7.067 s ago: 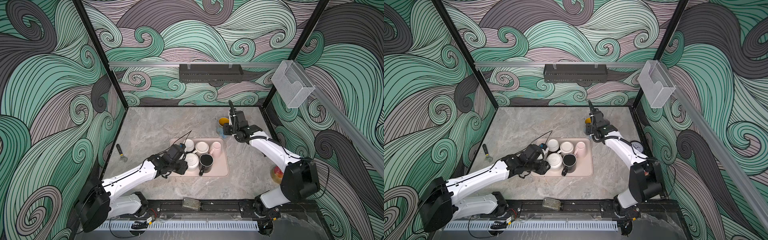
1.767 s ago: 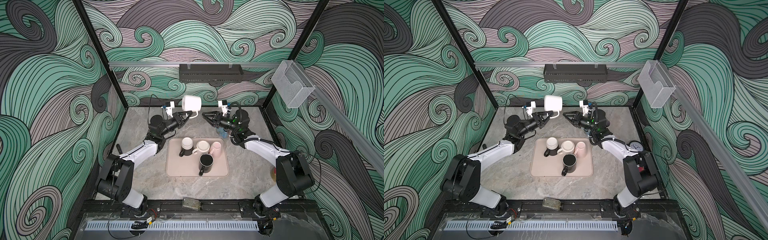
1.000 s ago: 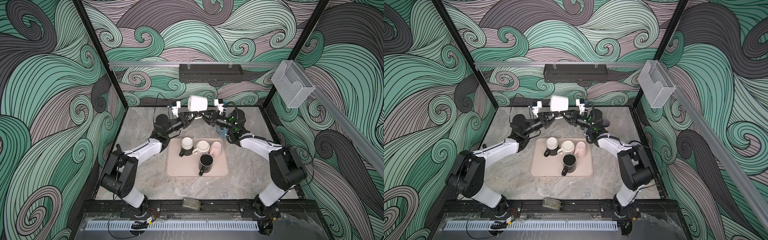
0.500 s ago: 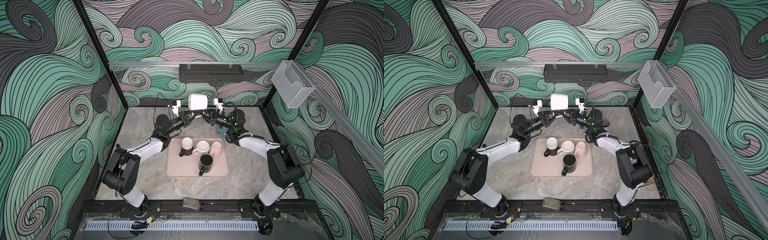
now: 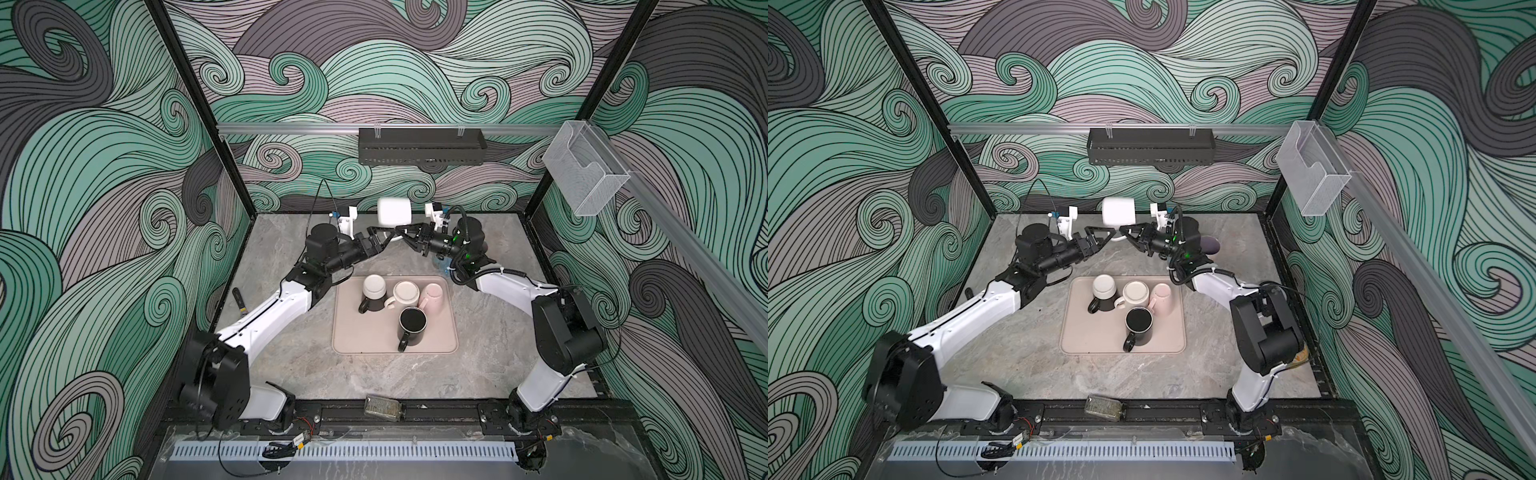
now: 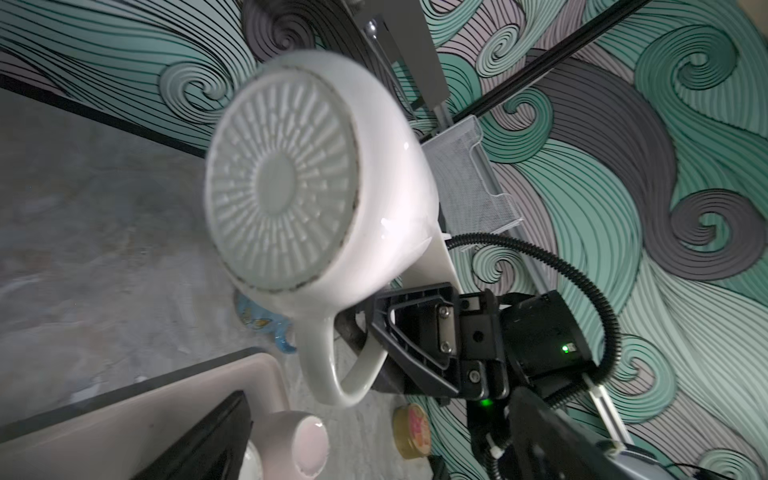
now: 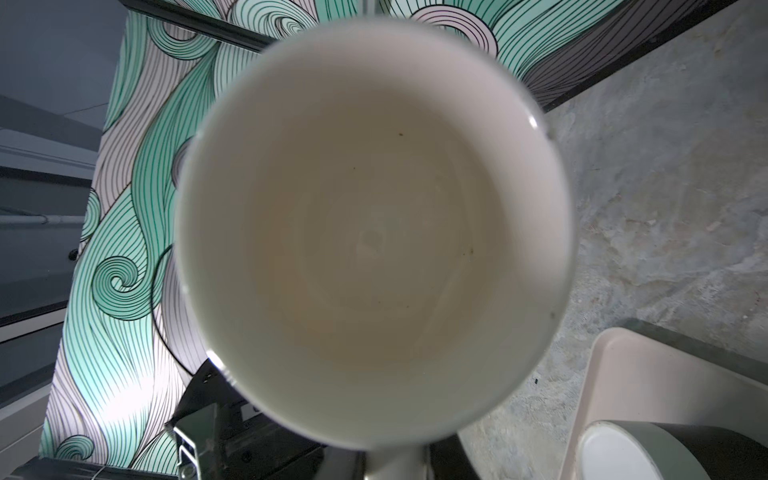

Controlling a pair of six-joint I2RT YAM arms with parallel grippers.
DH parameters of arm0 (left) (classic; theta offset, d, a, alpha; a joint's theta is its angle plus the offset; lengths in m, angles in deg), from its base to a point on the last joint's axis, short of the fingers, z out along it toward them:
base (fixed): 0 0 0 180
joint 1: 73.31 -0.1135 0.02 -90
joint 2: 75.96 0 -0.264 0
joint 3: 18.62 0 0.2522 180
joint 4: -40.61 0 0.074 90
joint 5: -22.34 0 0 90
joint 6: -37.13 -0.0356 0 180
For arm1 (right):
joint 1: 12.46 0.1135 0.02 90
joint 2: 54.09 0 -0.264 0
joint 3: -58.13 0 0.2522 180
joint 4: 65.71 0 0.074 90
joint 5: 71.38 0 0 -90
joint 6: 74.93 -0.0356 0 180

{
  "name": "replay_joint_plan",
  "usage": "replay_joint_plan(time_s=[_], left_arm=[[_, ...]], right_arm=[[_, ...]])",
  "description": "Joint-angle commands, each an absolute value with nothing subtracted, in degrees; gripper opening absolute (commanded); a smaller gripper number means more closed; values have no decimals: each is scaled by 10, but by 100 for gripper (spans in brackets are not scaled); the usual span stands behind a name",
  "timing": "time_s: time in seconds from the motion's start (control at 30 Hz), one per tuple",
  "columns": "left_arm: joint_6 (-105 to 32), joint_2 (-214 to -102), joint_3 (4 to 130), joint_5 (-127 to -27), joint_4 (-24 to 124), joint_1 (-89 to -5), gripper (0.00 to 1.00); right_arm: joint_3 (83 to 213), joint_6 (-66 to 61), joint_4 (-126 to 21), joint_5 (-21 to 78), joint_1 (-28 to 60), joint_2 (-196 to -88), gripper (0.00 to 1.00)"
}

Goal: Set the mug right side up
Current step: 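Open the left gripper and pull it back while the right carries the mug, then lower the white mug upright beside the blue mug and open the right gripper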

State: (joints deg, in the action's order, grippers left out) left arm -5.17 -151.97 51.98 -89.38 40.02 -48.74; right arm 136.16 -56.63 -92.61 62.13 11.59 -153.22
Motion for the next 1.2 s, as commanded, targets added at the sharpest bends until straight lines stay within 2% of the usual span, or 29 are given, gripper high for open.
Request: replay_joint_plan(time_s=[0.0,0.1,0.2,0.23,0.33,0.5,0.77,1.17], left_arm=[[-142,-1457,503,-734,546,-492,99],[-162,-1438,509,-720,601,-499,99],[-220,-1444,551,-765,699,-501,99],[-255,-1444,550,-795,705,-501,98],[-274,-1439,535,-786,710,-500,99],[-276,-1424,505,-768,695,-500,97],[-271,-1429,486,-756,692,-500,95],[-268,-1432,486,-770,706,-497,94]], right_arm=[[1407,-514,-909,623,114,-1513,0],[1423,-486,-858,621,115,-1515,0],[1442,-418,-758,591,117,-1506,0],[1452,-381,-704,569,119,-1501,0],[1499,-271,-524,474,131,-1495,0],[1546,-184,-386,332,152,-1498,0],[1615,-106,-264,160,190,-1533,0],[1672,-84,-218,43,193,-1627,0]])
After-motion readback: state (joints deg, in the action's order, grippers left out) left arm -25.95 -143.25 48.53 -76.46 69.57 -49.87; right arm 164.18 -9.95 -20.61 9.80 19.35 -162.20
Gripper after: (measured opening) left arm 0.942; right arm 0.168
